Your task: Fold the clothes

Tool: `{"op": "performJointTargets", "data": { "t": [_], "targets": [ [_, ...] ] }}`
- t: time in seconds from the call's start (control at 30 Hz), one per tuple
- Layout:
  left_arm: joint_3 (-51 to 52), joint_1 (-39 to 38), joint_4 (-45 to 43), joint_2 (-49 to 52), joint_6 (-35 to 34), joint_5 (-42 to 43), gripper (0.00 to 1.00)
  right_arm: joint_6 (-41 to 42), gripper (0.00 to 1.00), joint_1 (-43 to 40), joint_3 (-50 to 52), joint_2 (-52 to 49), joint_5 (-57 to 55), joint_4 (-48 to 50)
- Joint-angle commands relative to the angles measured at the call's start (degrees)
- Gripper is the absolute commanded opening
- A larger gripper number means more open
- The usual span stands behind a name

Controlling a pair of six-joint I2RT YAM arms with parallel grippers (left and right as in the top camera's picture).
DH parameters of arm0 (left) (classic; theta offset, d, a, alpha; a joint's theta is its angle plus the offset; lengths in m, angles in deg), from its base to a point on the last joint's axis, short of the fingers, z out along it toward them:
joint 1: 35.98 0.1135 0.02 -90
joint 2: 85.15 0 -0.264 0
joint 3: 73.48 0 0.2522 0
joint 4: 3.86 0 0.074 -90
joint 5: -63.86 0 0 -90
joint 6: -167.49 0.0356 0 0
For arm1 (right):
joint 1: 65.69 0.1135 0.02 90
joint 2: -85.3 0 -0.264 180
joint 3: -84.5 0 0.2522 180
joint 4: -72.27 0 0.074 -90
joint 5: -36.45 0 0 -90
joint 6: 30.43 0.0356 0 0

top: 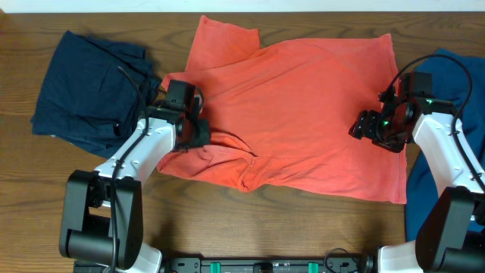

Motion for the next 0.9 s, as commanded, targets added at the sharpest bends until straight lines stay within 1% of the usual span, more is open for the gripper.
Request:
{"op": "performJointTargets", "data": {
  "t": [0.0,0.07,0.13,0.2,0.23,0.4,0.5,0.63,0.77,0.87],
  "targets": [
    [-1.44,-0.04,-3.58,-0.22,-0.98,0.20,0.06,-0.81,0.73,0.15,0.15,-0.52,0.68,-0.04],
    [-1.42,-0.02,-5.92,-0.22,-0.96,-0.07,0.08,-0.81,0.73,0.15,0.15,-0.52,0.68,-0.04],
    [-1.44,-0.02,-7.30,-0.22,-0.92,-0.74,0.22,-0.81,0.74,0.15,0.15,-0.52,0.68,-0.04],
    [-1.44,-0.02,-7.39,-0.22,-0.90,-2.19,0.41,-0.83,0.73,0.15,0.15,-0.52,0.68,-0.04],
    [-1.44,-0.02,-6.99,-0.22,-0.90,-2.89,0.45,-0.83,0.73,0.15,0.15,-0.52,0.68,-0.04],
    [-1.44,0.48,-1.05,-0.61,-0.17,-3.50,0.47,-0.83,0.73,0.15,0.15,-0.52,0.68,-0.09],
    [-1.42,1.14,4.50,-0.55,3.28,-3.76,0.47,-0.83,0.74,0.15,0.15,-0.52,0.68,-0.09],
    [-1.40,2.05,11.23,-0.46,3.63,-11.28,0.47,-0.83,0.74,0.15,0.15,-0.52,0.68,-0.09],
    [-1.29,3.28,13.22,-0.46,3.67,-12.22,0.48,-0.83,0.74,0.15,0.15,-0.52,0.68,-0.13],
    [-0.87,3.85,13.53,-0.35,4.13,-12.22,0.51,-0.83,0.74,0.15,0.15,-0.52,0.68,-0.35]
  ]
}}
